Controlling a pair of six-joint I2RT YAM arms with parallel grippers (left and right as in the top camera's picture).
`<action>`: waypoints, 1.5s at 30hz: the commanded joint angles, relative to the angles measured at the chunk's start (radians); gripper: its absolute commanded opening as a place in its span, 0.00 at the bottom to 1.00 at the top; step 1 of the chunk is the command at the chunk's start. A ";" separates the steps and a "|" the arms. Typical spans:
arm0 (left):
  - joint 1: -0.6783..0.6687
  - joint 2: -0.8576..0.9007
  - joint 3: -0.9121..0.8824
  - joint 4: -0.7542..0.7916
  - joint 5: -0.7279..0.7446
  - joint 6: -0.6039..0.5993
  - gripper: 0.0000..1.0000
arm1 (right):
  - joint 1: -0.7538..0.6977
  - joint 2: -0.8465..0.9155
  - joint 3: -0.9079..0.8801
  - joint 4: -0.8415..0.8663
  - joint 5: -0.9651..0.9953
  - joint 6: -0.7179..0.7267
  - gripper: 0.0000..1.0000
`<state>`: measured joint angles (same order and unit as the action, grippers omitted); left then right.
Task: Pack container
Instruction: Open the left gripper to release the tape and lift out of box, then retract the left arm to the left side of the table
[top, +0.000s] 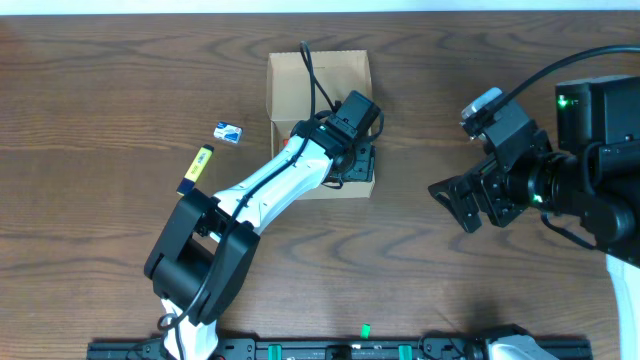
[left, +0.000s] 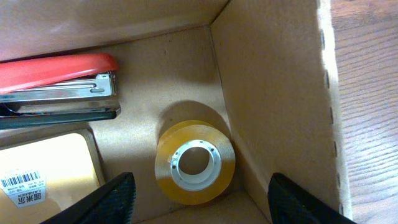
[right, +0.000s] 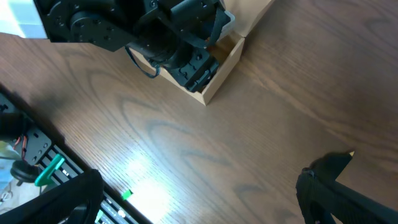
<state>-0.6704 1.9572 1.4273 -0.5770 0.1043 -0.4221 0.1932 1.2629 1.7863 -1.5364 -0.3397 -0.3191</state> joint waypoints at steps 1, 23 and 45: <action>0.002 0.018 -0.005 -0.003 -0.007 0.000 0.68 | 0.004 0.000 0.001 -0.001 0.002 -0.011 0.99; 0.016 -0.509 0.010 -0.258 -0.184 0.082 0.67 | 0.004 0.000 0.002 0.036 0.115 -0.011 0.99; 0.016 -0.792 0.010 -0.615 -0.278 0.288 0.64 | 0.004 0.000 0.002 0.036 0.115 -0.011 0.99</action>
<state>-0.6590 1.1687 1.4273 -1.1759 -0.1864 -0.1589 0.1932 1.2629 1.7859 -1.4994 -0.2276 -0.3225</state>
